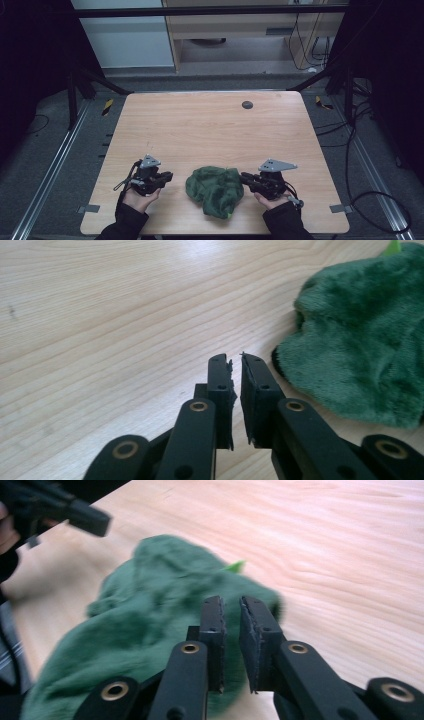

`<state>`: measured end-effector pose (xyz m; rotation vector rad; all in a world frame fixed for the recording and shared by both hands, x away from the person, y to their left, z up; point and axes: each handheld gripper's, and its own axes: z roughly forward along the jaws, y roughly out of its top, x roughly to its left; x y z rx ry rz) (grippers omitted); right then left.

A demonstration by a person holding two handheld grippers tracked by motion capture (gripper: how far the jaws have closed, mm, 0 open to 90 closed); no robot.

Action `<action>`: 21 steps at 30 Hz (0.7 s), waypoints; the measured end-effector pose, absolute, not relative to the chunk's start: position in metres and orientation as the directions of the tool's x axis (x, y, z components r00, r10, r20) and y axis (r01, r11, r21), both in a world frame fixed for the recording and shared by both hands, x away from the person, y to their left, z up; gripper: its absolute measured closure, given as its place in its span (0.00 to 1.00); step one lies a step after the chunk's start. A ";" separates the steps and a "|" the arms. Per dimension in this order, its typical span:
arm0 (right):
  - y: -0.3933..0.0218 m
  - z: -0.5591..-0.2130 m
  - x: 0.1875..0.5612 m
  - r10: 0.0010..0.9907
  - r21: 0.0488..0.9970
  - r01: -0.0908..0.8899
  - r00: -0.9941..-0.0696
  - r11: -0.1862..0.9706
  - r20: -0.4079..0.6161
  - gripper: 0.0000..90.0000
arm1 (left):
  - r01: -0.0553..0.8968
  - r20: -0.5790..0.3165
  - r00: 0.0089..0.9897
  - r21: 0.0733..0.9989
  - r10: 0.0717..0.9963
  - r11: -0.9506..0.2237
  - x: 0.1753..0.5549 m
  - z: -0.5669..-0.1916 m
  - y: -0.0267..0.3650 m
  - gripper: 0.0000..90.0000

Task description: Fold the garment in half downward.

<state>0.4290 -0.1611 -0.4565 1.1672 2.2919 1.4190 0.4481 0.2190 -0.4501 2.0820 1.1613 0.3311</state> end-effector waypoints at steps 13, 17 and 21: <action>-0.204 -0.465 0.443 0.843 0.810 0.547 -0.521 0.212 0.131 0.64 | 0.626 -0.078 0.497 0.722 0.864 -0.295 0.455 -0.456 0.244 0.65; -0.216 -0.469 0.446 0.868 0.803 0.561 -0.482 0.200 0.121 0.56 | 0.631 -0.079 0.479 0.724 0.874 -0.280 0.456 -0.458 0.252 0.56; -0.224 -0.472 0.448 0.894 0.802 0.562 -0.441 0.203 0.082 0.48 | 0.632 -0.079 0.467 0.726 0.881 -0.270 0.457 -0.458 0.259 0.50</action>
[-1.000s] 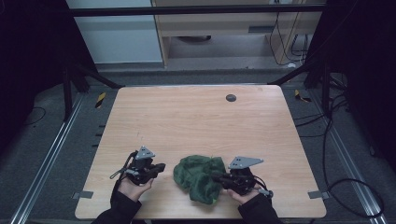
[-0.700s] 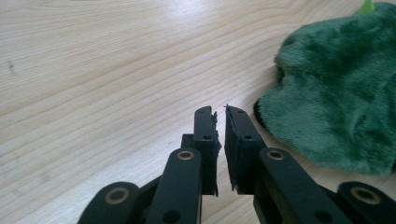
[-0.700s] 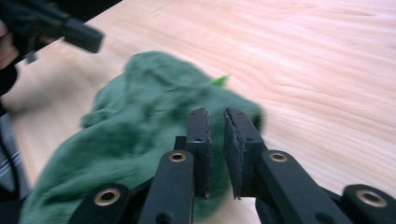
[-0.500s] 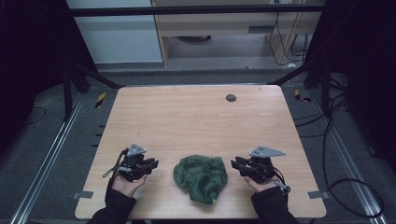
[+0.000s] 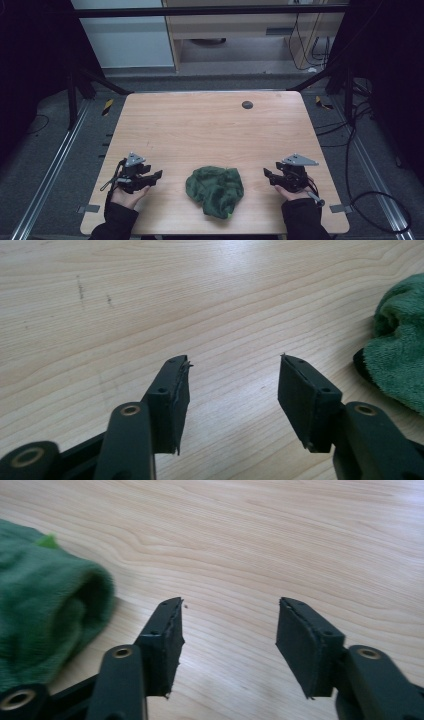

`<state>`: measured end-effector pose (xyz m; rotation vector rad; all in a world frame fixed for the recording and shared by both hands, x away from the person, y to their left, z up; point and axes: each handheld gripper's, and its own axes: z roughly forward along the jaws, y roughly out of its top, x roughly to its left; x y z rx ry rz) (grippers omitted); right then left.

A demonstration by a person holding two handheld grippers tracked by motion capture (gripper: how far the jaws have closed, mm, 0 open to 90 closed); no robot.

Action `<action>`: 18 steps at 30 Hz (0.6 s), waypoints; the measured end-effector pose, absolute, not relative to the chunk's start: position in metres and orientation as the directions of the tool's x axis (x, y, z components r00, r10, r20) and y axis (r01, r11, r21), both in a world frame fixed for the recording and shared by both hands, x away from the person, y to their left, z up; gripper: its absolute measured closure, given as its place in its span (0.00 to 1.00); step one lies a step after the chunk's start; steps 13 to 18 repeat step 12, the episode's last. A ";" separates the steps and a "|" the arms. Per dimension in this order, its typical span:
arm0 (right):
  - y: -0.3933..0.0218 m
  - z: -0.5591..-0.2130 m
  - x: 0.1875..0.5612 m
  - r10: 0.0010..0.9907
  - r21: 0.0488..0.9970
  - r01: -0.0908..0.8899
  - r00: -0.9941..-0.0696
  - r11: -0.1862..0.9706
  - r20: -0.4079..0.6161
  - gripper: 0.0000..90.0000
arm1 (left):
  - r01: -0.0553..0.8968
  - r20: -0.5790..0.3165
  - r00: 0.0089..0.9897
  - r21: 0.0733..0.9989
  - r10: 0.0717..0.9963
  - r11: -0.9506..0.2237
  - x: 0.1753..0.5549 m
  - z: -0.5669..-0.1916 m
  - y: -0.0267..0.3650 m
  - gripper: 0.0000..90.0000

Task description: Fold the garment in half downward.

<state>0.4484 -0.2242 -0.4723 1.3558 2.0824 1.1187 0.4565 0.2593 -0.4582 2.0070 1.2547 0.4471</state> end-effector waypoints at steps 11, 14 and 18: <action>-0.242 -0.480 0.453 0.927 0.780 0.600 -0.369 0.176 0.074 0.33 | 0.636 -0.047 0.452 0.718 0.891 -0.285 0.461 -0.468 0.274 0.36; -0.244 -0.481 0.453 0.927 0.781 0.599 -0.367 0.176 0.073 0.33 | 0.634 -0.046 0.449 0.720 0.893 -0.282 0.461 -0.468 0.274 0.35; -0.244 -0.481 0.453 0.927 0.781 0.599 -0.367 0.176 0.073 0.33 | 0.634 -0.046 0.449 0.720 0.893 -0.282 0.461 -0.468 0.274 0.35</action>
